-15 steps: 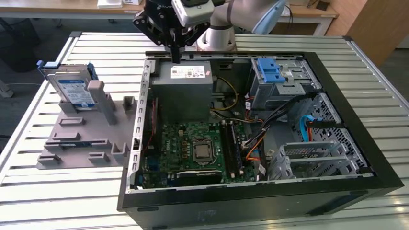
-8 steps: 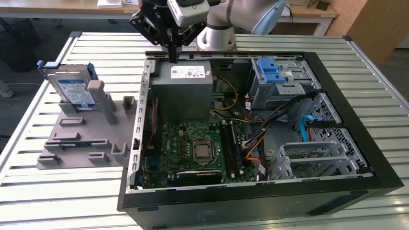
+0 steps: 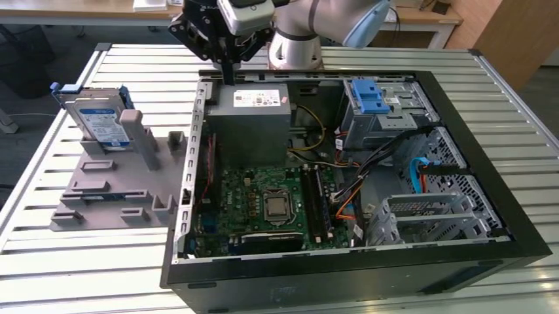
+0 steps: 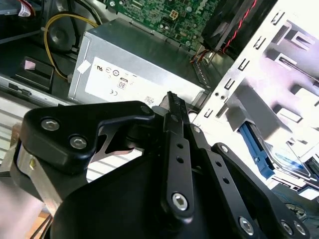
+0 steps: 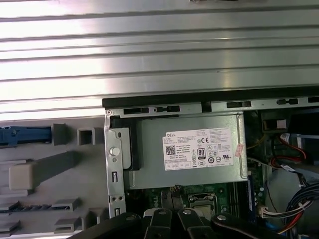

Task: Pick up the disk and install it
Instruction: 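Reach for the disk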

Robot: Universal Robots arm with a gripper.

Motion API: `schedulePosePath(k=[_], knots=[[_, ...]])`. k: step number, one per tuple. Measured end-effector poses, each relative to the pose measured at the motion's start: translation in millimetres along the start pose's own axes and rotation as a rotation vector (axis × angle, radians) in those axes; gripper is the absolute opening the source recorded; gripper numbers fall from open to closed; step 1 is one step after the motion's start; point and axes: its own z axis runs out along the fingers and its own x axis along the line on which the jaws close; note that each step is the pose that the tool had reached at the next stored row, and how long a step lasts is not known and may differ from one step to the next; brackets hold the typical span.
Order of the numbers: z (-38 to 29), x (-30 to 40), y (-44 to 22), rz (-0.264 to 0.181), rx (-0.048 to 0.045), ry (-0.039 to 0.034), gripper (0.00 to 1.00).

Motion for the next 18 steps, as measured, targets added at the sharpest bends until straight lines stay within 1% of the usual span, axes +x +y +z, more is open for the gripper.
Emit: schedulePosePath(k=[5, 10, 18], knots=[[0.5, 5.6, 1.6, 0.000, -0.0002, -0.0002, 0.11], [0.8, 9.3, 2.7, 0.000, -0.0001, -0.0001, 0.11], [0.9, 9.8, 2.8, 0.000, -0.0001, -0.0001, 0.11]])
